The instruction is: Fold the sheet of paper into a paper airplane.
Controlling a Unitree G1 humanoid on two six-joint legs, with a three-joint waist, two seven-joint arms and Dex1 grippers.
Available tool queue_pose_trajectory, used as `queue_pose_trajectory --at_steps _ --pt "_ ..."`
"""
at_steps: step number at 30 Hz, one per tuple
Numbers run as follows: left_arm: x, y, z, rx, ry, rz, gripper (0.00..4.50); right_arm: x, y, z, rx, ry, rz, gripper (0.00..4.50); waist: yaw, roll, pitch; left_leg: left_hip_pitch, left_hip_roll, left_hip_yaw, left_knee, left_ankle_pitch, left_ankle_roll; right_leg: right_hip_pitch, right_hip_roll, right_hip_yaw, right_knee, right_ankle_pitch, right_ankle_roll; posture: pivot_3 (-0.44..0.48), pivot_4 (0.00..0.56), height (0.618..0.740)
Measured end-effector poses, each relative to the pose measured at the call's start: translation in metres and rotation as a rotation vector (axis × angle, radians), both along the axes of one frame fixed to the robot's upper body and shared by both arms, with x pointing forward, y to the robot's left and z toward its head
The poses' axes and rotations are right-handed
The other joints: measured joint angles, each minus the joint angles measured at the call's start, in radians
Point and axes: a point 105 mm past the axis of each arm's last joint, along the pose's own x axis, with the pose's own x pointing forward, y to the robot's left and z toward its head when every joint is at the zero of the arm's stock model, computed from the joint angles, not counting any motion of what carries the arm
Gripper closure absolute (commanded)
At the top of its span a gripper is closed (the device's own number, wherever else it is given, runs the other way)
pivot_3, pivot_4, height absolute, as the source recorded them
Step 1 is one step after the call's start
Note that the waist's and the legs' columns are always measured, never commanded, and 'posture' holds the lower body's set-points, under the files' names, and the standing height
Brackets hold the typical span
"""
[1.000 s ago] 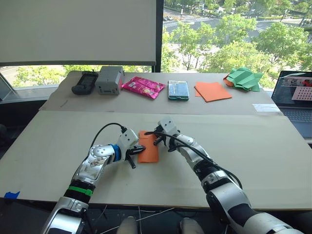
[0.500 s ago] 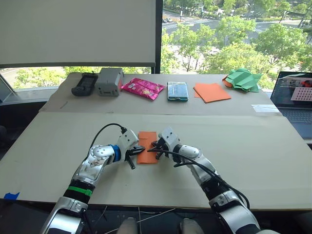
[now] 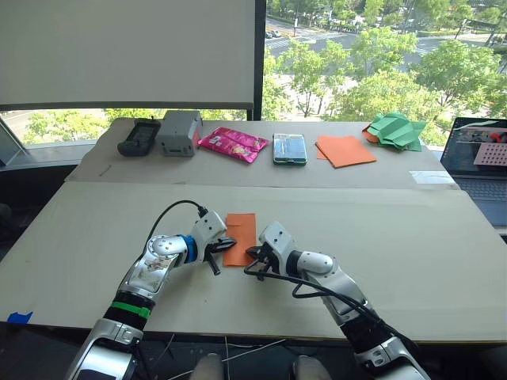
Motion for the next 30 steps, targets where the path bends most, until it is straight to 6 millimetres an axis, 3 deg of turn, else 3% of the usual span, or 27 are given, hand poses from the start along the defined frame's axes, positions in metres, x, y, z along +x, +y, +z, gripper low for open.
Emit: queue_pose_trajectory --at_steps 11,30 --pt "0.001 -0.002 0.002 0.006 -0.003 -0.010 4.50 0.032 -0.005 0.004 -0.007 -0.002 -0.061 4.46 0.003 -0.001 0.000 -0.001 0.000 0.000 0.000 0.000 0.000 0.000 0.000 0.000 0.000 0.000 0.000 0.000 0.150 0.702" --pt "0.000 -0.002 0.000 0.004 0.002 -0.013 4.50 0.000 -0.016 -0.004 -0.013 0.023 0.004 4.46 0.002 -0.001 -0.001 -0.001 0.000 0.000 0.000 0.000 0.000 0.000 0.000 0.000 -0.001 -0.002 0.000 0.000 0.150 0.702"
